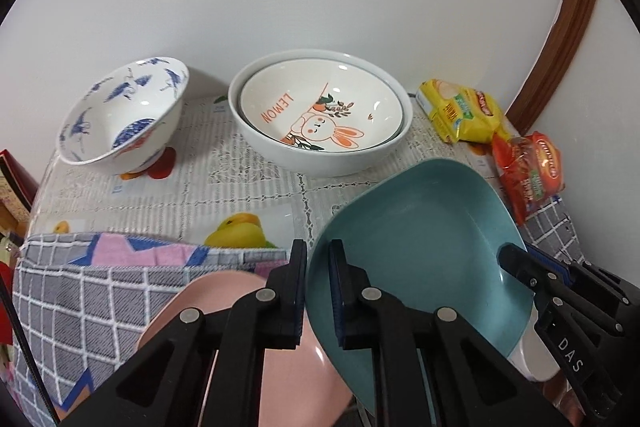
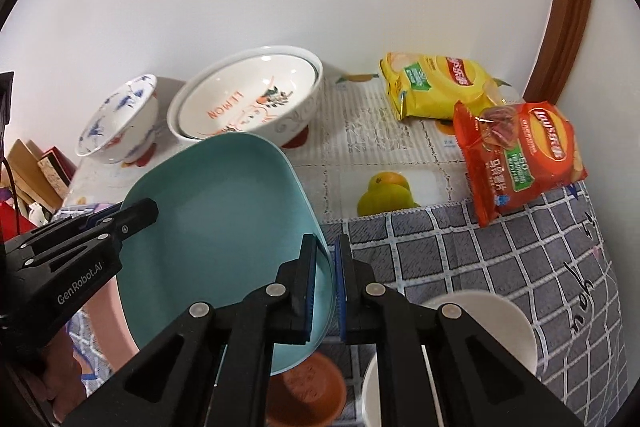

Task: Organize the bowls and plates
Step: 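Lift the teal plate with both grippers and carry it over the pink plate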

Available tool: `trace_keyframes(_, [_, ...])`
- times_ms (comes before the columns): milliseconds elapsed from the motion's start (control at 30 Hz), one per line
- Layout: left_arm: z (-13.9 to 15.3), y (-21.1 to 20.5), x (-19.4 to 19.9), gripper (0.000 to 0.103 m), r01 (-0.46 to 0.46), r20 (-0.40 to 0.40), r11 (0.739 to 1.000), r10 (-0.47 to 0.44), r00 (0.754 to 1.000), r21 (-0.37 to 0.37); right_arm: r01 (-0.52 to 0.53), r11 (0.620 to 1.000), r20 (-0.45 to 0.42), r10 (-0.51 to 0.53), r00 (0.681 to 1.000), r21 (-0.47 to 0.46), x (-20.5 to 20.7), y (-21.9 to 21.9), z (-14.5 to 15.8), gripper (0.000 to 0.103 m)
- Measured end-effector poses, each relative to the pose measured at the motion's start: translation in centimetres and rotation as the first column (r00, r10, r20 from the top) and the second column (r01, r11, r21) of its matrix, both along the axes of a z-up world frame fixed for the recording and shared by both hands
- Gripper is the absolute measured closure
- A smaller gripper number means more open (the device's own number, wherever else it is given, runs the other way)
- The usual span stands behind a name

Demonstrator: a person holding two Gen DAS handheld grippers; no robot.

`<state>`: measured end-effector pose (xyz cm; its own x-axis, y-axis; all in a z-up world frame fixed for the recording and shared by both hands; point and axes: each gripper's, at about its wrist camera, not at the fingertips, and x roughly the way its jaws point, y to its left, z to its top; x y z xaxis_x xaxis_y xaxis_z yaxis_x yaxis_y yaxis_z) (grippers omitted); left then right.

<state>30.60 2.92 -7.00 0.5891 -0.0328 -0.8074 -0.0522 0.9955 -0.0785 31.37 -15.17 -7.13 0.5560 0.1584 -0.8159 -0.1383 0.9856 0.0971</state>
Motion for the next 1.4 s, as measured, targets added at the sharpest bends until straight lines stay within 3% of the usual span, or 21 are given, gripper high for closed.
trace_keyframes(700, [5.7,0.9,-9.2,0.092,-0.027,0.074,1.000,0.027,0.997,-0.007,-0.011,0.998,0.080,0.006,0.997,0.066,-8.7,1.0,5.8,0.094])
trace_keyframes(1400, [5.3,3.6,-10.7,0.092,-0.063,0.069,0.998,0.064,0.996,-0.017,-0.042,0.997,0.072,0.037,0.997,0.071,-9.8,3.9,5.1,0.094])
